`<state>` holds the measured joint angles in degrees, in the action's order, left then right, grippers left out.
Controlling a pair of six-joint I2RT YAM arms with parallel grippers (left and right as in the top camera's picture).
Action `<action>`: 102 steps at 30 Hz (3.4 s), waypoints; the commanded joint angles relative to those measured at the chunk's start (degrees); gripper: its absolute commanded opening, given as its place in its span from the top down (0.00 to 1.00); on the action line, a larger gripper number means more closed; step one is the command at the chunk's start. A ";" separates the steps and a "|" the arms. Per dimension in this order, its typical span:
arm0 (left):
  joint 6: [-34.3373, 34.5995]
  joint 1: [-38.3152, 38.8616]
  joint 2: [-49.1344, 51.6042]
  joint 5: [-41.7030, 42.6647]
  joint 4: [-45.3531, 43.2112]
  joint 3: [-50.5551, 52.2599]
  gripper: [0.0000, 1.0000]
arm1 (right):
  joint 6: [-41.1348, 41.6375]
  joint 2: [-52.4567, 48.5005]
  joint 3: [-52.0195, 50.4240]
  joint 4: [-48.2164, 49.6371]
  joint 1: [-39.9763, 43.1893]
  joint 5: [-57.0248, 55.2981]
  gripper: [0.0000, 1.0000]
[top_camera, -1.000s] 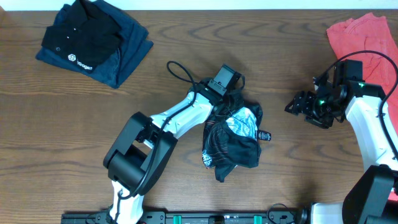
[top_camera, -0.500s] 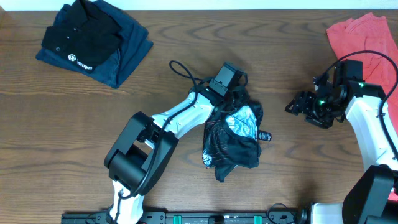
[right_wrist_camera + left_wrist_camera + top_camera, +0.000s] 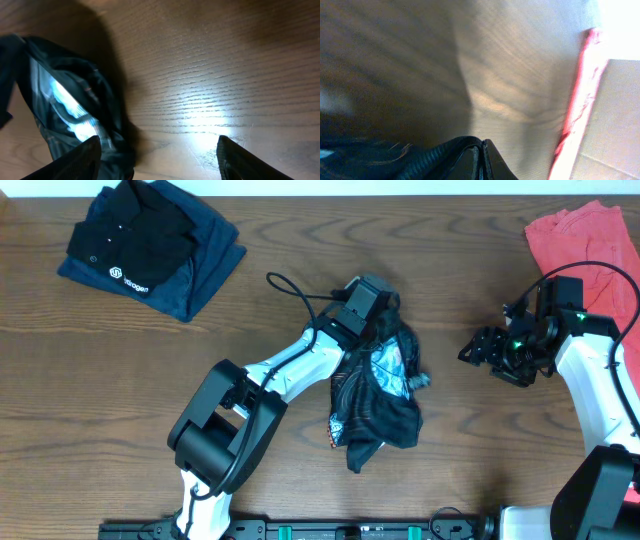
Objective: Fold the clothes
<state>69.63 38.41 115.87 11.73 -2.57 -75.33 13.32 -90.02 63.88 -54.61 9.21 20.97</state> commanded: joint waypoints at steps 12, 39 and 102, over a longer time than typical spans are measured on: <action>-11.08 0.17 -0.46 4.39 -5.27 0.09 0.02 | -0.72 -0.42 -0.57 -0.35 0.09 -0.17 0.29; -38.10 3.06 -20.31 3.45 51.32 1.25 0.19 | -0.48 -0.42 -0.74 -0.31 -0.26 -0.15 0.30; -34.77 17.92 -22.34 2.75 44.19 20.37 0.19 | 5.27 -0.42 -4.44 -1.97 -10.25 14.86 0.28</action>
<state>34.39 56.55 93.58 12.12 42.11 -54.94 18.02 -90.02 59.75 -56.69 -1.26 34.76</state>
